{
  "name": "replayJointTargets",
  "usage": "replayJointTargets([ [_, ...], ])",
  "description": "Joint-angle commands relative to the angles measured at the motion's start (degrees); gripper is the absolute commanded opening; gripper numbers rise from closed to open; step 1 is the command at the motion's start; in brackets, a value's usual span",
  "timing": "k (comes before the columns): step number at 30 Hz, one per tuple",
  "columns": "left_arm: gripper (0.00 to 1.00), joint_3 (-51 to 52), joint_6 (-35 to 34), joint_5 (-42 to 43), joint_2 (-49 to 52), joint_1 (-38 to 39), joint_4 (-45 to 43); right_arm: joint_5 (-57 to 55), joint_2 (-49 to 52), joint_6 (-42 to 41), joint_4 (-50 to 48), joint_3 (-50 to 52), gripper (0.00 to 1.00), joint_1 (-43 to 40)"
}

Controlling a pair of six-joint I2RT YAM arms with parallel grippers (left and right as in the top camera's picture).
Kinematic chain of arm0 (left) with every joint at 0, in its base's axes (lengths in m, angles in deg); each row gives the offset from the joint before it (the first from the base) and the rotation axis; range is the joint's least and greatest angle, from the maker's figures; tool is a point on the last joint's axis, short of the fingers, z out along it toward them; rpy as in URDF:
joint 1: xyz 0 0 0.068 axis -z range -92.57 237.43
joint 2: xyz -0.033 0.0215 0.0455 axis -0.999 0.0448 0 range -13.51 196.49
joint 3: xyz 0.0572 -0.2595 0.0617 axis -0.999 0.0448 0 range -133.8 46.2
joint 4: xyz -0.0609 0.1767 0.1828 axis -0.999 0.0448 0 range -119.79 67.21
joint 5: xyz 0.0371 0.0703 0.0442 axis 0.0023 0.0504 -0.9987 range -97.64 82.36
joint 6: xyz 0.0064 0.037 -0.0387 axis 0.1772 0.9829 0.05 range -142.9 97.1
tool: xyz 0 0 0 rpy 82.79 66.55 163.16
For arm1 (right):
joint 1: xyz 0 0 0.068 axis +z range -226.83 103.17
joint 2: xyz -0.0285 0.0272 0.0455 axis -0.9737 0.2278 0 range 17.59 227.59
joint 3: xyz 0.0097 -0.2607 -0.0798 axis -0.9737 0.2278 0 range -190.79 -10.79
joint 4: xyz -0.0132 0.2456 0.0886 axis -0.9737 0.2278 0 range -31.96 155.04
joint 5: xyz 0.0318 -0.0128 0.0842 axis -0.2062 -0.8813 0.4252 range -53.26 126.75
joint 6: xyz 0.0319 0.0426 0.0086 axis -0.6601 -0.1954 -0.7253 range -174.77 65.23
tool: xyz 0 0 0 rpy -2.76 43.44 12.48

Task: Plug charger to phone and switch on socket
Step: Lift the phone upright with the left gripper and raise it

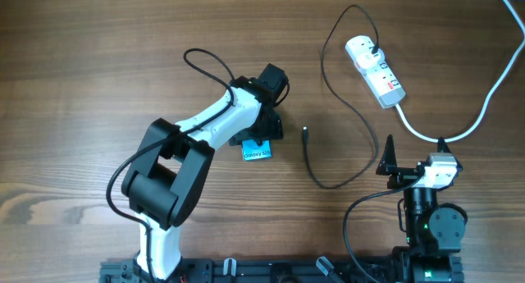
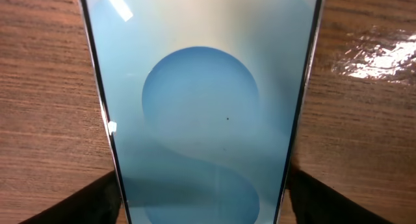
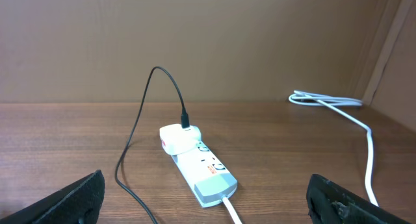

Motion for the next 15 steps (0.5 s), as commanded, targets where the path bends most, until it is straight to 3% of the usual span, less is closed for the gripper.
replayJointTargets([
  [1,0.73,1.0,-0.4,-1.2,1.0,0.0,-0.5,-0.6,-0.3,-0.7,-0.2,0.1,1.00,0.3],
  [6,0.76,1.0,-0.4,-1.5,1.0,0.0,-0.5,-0.6,-0.3,-0.7,-0.2,0.1,1.00,0.3],
  [8,0.91,1.0,-0.4,-2.1,1.0,-0.3,-0.5,-0.6,-0.3,-0.7,-0.2,0.1,1.00,0.3],
  [15,0.99,1.0,-0.4,-2.1,1.0,-1.6,-1.0,-0.6,-0.3,-0.7,-0.2,0.1,1.00,0.3],
])
